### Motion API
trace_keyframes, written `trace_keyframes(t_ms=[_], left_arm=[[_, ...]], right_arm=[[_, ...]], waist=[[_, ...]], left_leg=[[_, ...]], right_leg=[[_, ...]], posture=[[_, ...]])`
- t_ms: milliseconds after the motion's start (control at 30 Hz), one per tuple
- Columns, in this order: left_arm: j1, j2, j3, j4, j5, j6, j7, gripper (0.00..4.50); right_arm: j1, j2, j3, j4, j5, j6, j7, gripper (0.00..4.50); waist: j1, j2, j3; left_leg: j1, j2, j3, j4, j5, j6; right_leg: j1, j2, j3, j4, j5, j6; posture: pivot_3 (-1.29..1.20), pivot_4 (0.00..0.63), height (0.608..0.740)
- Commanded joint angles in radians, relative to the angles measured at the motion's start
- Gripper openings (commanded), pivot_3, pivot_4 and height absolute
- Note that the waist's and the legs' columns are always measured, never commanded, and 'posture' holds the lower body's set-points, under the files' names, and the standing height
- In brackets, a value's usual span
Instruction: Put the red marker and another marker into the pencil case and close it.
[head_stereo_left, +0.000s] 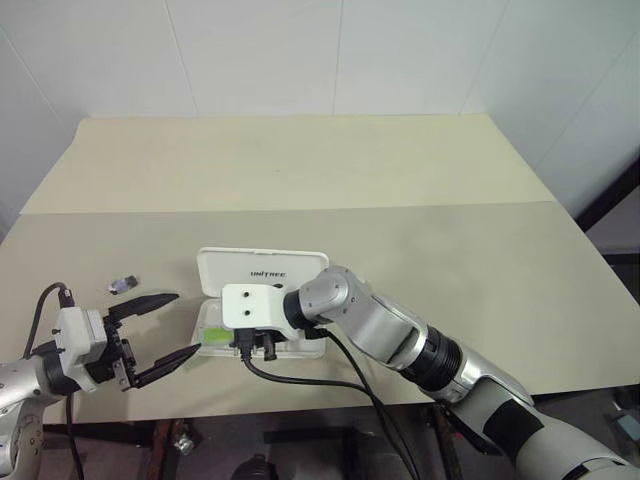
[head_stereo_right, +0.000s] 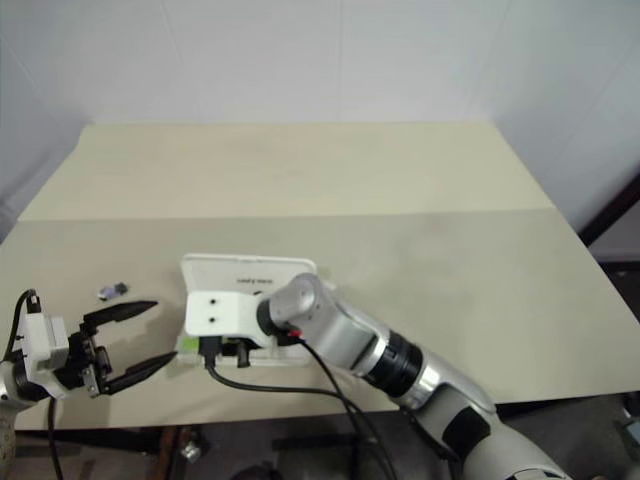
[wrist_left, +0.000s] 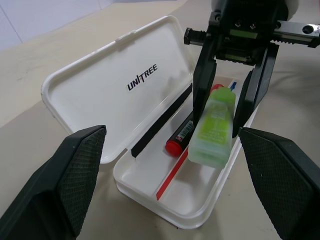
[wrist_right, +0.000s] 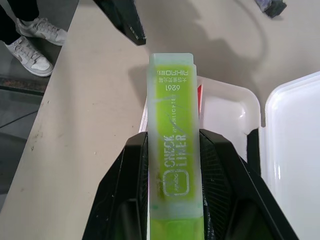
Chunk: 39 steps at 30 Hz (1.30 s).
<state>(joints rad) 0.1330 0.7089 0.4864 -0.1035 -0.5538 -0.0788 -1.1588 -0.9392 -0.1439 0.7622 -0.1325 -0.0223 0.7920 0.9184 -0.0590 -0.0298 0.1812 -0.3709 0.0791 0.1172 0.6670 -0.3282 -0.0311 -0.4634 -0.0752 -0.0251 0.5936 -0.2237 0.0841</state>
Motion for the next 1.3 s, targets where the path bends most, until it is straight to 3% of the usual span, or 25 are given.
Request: trace_keyframes(t_ms=[33, 600, 1100, 1300], left_arm=[[0.003, 0.011, 0.023, -0.003, -0.012, -0.018, -0.003, 4.5], [-0.012, 0.013, 0.021, -0.003, -0.015, -0.018, -0.004, 4.5], [-0.012, 0.013, 0.026, -0.007, -0.017, -0.018, -0.004, 4.5], [-0.018, 0.012, 0.023, -0.004, -0.015, -0.019, -0.002, 4.5]], right_arm=[[-0.04, 0.026, 0.016, -0.027, -0.016, 0.034, -0.01, 1.11], [-0.077, 0.103, 0.025, -0.012, 0.004, 0.212, -0.065, 1.11], [-0.086, 0.108, 0.038, 0.003, 0.007, 0.219, -0.074, 1.11], [-0.088, 0.099, 0.042, -0.02, 0.02, 0.217, -0.063, 3.17]], waist=[[0.0, 0.0, 0.0], [0.0, -0.001, 0.0], [-0.001, -0.001, 0.0], [-0.001, -0.001, 0.0]], left_leg=[[0.0, 0.0, 0.0, 0.0, 0.0, 0.0], [0.0, 0.001, 0.0, 0.0, 0.0, -0.001], [0.0, 0.002, 0.0, 0.0, -0.001, -0.002], [0.0, 0.002, 0.0, -0.001, -0.001, -0.002]], right_leg=[[0.0, 0.0, 0.0, 0.0, 0.0, 0.0], [0.0, 0.001, -0.001, 0.0, -0.001, -0.001], [-0.001, 0.002, -0.001, -0.001, -0.001, -0.002], [-0.001, 0.002, -0.002, 0.0, -0.001, -0.002]], posture=[[0.0, 0.15, 0.74], [0.0, 0.15, 0.74], [0.0, 0.15, 0.74], [0.0, 0.15, 0.74]])
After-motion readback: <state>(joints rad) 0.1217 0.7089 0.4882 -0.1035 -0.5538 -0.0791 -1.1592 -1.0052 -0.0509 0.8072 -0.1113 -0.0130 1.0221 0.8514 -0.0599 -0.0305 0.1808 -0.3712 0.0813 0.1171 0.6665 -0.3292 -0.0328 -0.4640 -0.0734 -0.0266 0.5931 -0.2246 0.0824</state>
